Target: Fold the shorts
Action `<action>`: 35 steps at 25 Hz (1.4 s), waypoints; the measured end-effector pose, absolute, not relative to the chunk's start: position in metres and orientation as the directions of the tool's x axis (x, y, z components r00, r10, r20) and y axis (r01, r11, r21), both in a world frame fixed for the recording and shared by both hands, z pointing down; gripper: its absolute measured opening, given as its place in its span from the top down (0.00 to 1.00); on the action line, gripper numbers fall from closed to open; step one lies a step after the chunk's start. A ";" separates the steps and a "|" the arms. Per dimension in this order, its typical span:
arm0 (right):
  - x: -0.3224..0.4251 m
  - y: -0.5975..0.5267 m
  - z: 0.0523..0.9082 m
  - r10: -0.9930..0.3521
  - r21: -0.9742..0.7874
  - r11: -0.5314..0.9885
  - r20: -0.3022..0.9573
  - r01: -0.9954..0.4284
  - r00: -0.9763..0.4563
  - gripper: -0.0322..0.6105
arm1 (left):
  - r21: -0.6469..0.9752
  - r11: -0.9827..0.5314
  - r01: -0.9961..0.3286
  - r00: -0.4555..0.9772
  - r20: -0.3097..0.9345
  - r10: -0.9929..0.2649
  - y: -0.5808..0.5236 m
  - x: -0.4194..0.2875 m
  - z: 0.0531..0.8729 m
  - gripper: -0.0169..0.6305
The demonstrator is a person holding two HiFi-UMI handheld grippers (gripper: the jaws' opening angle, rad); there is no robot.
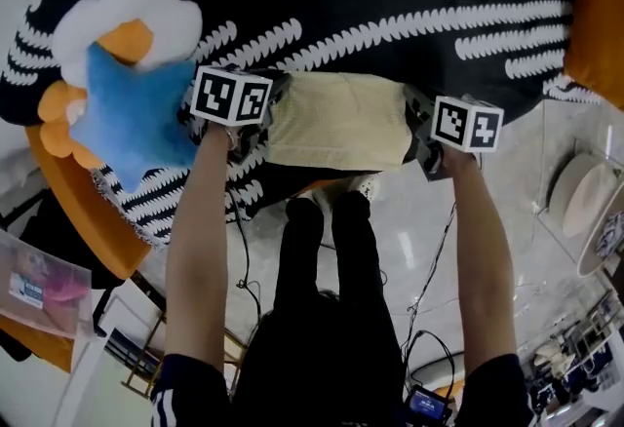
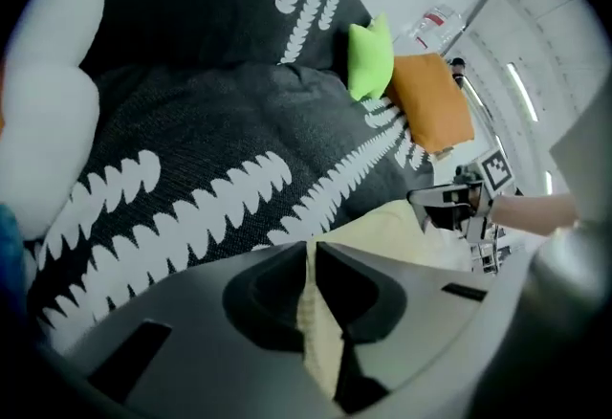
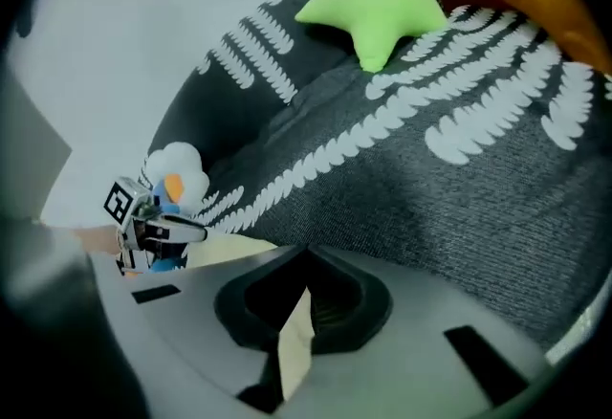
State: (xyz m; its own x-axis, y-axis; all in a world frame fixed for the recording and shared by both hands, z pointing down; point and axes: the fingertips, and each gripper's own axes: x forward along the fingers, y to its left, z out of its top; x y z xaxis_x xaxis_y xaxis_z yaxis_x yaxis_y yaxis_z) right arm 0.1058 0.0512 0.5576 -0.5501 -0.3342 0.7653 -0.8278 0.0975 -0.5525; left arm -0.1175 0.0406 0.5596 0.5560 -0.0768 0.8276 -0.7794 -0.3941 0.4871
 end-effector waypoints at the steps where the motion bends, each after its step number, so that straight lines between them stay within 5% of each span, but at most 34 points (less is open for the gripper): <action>1: 0.116 0.048 0.554 -0.359 -0.559 0.067 0.759 -0.827 -0.542 0.94 | 0.490 -0.391 -0.780 0.563 0.822 -0.093 0.038 -0.120 0.555 0.92; 5: 0.142 0.046 0.565 -0.378 -0.547 -0.016 0.778 -0.837 -0.501 0.94 | 0.499 -0.282 -0.820 0.553 0.818 -0.161 0.035 -0.144 0.563 0.92; 9: 0.147 0.049 0.571 -0.404 -0.539 -0.053 0.782 -0.841 -0.476 0.92 | 0.500 -0.207 -0.841 0.537 0.818 -0.206 0.030 -0.151 0.569 0.75; 11: 0.147 0.047 0.561 -0.455 -0.575 -0.067 0.745 -0.815 -0.488 0.67 | 0.554 -0.194 -0.810 0.586 0.780 -0.220 0.028 -0.144 0.556 0.57; 13: 0.148 0.046 0.546 -0.490 -0.596 -0.060 0.717 -0.801 -0.496 0.61 | 0.564 -0.226 -0.794 0.607 0.758 -0.238 0.033 -0.145 0.540 0.44; 17: 0.144 0.046 0.503 -0.541 -0.570 0.012 0.687 -0.822 -0.485 0.65 | 0.479 -0.289 -0.829 0.555 0.768 -0.319 0.044 -0.167 0.507 0.44; 21: 0.117 0.055 0.442 -0.568 -0.532 0.177 0.632 -0.828 -0.528 0.56 | 0.479 -0.281 -0.832 0.555 0.719 -0.419 0.061 -0.168 0.460 0.45; 24: 0.100 0.071 0.397 -0.599 -0.443 0.280 0.612 -0.851 -0.516 0.59 | 0.495 -0.294 -0.818 0.574 0.675 -0.463 0.077 -0.150 0.424 0.64; 30: 0.075 0.093 0.324 -0.682 -0.347 0.307 0.569 -0.886 -0.460 0.58 | 0.553 -0.341 -0.760 0.639 0.542 -0.546 0.093 -0.119 0.340 0.62; 35: 0.065 0.108 0.260 -0.726 -0.236 0.349 0.544 -0.907 -0.421 0.58 | 0.392 -0.433 -0.812 0.584 0.518 -0.625 0.101 -0.124 0.263 0.61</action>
